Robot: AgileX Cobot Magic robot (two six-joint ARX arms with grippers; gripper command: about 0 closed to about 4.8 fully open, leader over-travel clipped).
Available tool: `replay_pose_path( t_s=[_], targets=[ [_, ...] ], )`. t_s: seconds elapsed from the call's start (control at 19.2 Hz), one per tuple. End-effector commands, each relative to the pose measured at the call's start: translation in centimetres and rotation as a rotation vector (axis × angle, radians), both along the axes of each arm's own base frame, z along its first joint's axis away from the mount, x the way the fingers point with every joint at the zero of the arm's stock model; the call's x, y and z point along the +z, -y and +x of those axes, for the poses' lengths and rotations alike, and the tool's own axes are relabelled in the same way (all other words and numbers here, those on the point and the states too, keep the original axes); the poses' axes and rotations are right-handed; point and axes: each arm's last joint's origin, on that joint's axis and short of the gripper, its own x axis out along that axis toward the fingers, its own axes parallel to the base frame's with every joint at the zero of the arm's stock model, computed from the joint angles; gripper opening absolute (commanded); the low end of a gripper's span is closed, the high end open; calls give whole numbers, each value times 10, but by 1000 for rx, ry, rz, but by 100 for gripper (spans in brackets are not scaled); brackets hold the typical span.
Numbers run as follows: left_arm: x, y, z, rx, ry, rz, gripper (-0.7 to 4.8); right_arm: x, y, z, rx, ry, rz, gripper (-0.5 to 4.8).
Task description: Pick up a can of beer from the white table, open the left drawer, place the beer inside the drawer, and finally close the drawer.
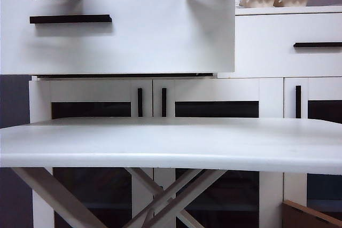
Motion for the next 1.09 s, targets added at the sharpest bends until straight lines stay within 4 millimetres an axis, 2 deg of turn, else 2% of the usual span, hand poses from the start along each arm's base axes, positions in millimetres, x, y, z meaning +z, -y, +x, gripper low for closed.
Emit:
replay_pose_path(
  t_s=[0.05, 0.42, 0.62, 1.09],
  targets=[
    [2, -1, 3, 24, 36, -7, -6, 4, 3, 3, -9, 25, 10, -5],
    [-2, 2, 21, 44, 20, -2, -6, 9, 4, 0, 18, 31, 18, -5],
    [3, 7, 37, 37, 24, -4, -6, 19, 9, -7, 49, 44, 28, -5],
    [-1, 10, 61, 49, 49, -13, -6, 34, 25, -26, 70, 21, 9, -5]
  ],
)
